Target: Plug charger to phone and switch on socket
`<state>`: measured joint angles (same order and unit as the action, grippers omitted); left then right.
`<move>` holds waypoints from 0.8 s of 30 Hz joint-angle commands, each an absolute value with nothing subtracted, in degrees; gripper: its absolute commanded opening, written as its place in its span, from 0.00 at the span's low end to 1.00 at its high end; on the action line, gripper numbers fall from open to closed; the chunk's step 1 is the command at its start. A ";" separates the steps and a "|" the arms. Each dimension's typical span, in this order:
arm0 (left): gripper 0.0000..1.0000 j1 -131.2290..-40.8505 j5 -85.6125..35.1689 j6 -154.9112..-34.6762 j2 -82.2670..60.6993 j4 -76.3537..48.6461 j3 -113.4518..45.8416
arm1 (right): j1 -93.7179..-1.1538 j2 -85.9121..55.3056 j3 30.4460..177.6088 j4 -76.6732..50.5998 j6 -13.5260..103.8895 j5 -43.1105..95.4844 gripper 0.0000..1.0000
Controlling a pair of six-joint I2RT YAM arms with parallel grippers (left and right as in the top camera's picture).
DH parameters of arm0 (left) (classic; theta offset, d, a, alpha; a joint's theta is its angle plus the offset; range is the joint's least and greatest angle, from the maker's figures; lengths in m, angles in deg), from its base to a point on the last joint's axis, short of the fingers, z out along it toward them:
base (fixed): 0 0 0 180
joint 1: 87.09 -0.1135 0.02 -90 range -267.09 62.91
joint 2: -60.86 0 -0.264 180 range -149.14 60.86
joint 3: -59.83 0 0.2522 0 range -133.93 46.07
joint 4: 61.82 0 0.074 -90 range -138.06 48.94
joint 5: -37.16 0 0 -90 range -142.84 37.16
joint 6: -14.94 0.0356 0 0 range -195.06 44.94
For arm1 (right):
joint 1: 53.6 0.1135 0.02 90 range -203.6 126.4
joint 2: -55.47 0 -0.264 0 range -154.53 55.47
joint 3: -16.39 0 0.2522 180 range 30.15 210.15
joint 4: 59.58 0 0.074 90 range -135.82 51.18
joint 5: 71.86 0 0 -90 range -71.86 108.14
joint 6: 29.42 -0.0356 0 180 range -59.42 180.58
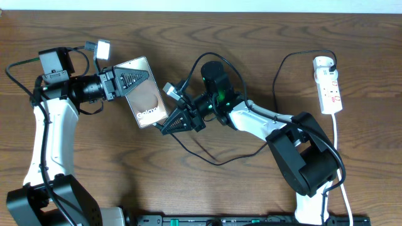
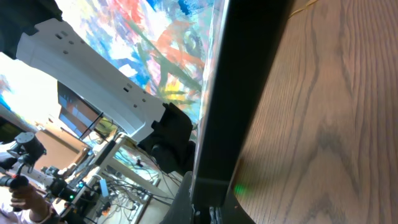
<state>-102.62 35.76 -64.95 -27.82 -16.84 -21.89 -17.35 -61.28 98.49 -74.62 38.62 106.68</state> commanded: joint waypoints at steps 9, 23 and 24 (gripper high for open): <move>0.08 -102.16 34.93 -64.84 -27.56 -16.95 -22.40 | -16.39 -60.80 99.38 -75.21 38.25 106.19 0.01; 0.07 -108.50 36.26 -91.09 -27.54 -38.65 -22.40 | -18.51 -60.80 99.36 -74.12 37.25 107.20 0.01; 0.07 -108.85 36.50 -93.45 -27.52 -40.88 -22.40 | -18.70 -60.80 99.36 -73.66 37.25 107.13 0.01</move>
